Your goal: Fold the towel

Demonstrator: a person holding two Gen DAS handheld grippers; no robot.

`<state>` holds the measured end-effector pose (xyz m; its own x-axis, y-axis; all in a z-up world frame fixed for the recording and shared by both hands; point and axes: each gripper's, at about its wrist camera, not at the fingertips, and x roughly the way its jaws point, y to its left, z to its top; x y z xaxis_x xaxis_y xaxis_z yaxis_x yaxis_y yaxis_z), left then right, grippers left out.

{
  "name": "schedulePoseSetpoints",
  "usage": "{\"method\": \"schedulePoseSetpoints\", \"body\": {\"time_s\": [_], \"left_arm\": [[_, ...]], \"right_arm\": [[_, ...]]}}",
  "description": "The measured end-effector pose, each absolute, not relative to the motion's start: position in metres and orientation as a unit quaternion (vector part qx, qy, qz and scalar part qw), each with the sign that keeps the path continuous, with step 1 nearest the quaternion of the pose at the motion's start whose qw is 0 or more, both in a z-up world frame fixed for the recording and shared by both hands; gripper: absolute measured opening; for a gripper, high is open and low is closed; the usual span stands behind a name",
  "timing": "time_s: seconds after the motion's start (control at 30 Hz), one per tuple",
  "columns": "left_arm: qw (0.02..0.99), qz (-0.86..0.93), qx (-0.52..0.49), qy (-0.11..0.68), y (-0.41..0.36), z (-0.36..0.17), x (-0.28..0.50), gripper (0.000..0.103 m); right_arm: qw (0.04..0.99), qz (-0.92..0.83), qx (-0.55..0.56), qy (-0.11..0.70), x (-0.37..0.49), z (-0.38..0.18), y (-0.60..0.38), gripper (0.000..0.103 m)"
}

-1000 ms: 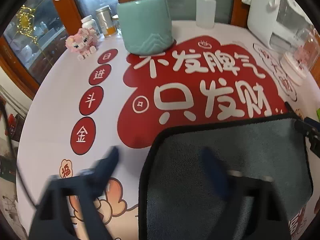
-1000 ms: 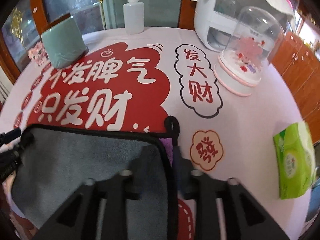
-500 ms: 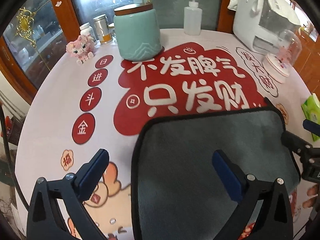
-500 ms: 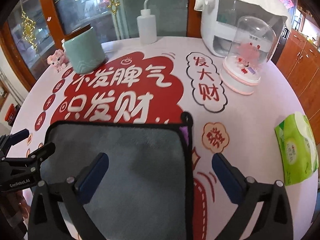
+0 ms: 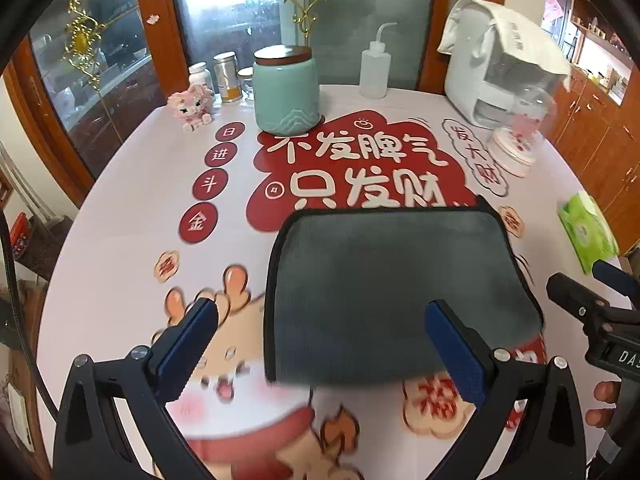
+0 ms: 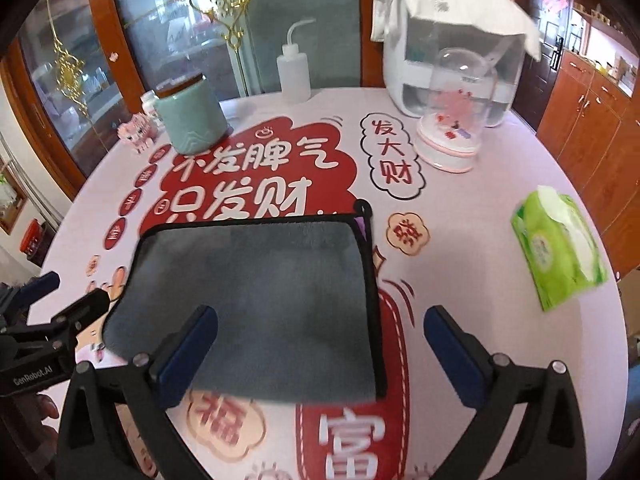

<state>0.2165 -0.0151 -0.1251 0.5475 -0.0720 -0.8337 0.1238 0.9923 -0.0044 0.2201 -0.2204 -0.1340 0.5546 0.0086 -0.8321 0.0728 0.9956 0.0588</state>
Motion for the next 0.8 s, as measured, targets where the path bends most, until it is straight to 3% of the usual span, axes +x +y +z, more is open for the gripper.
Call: {"method": "schedulePoseSetpoints", "body": {"time_s": [0.8], "left_arm": [[0.894,-0.069,0.009,0.443,-0.015,-0.022,0.008,0.103]], "right_arm": [[0.895,0.038,0.041,0.442,0.022,-0.051,-0.193,0.103]]}}
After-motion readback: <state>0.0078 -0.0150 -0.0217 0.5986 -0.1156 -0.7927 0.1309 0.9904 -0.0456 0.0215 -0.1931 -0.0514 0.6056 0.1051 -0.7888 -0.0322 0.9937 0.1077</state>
